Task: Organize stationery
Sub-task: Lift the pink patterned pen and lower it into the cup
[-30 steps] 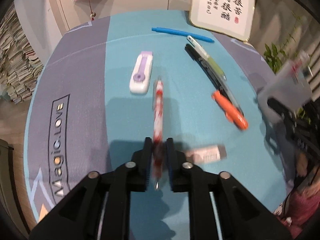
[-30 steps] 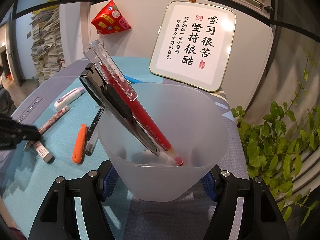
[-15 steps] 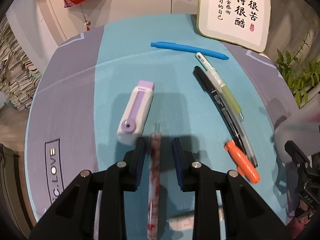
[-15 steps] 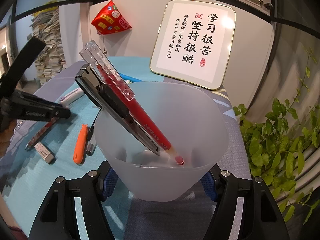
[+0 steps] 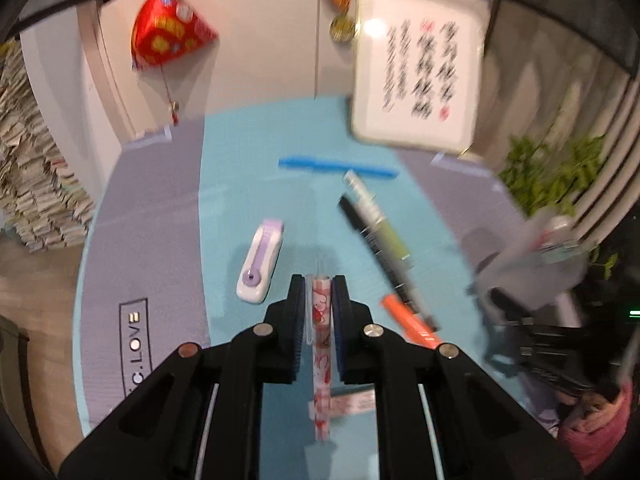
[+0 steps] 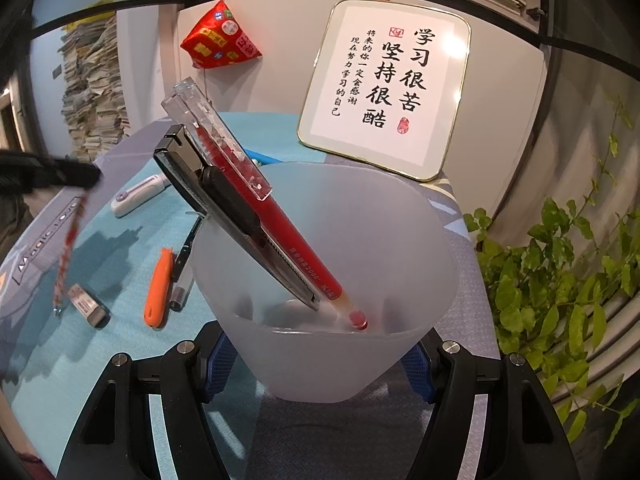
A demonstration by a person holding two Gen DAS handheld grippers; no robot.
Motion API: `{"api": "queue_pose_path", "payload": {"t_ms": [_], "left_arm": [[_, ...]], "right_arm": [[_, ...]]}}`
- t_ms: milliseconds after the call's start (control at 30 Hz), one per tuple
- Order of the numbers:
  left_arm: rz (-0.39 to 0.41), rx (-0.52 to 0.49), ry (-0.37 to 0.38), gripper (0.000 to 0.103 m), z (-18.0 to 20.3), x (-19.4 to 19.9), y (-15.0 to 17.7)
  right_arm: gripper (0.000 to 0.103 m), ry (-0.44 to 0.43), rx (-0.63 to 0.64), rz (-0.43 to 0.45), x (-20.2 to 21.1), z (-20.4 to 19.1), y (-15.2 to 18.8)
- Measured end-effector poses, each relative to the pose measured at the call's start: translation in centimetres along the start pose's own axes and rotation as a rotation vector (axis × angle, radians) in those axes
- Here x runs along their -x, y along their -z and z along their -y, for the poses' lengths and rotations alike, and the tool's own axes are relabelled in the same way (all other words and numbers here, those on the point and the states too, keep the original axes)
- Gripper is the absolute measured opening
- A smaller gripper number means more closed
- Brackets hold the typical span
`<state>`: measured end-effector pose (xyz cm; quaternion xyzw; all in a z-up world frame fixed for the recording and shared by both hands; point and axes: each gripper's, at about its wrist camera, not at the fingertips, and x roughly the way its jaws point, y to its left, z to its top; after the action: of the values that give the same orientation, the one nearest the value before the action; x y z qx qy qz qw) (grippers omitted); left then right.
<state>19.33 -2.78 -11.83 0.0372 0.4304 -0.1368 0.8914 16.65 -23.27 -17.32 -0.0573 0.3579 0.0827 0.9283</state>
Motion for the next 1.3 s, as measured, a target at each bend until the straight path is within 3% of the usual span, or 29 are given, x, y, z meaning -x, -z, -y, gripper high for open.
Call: {"api": "queue_pose_path", "payload": {"t_ms": [300,567,733,967,1300], "left_arm": [[0.155,0.005,0.086,0.011,1.5,6.3,-0.9],[0.315,-0.039,0.193,0.011,5.8,10.8,-5.0],[0.36,-0.077,0.277,0.011,9.3,11.3,-7.5],[0.306,-0.119,0.321,0.011,13.0,8.7,-9.1],[0.144,-0.163,0.292,0.011,14.9,3.1,-6.7]], "right_arm": [[0.071,0.008,-0.005,0.002,0.1,0.1,-0.1],[0.071,0.009,-0.006,0.007,0.1,0.2,-0.1],[0.071,0.008,-0.011,0.008,0.2,0.2,-0.1],[0.071,0.006,-0.014,0.009,0.1,0.3,-0.1],[0.071,0.004,-0.017,0.009,0.1,0.4,-0.1]]}}
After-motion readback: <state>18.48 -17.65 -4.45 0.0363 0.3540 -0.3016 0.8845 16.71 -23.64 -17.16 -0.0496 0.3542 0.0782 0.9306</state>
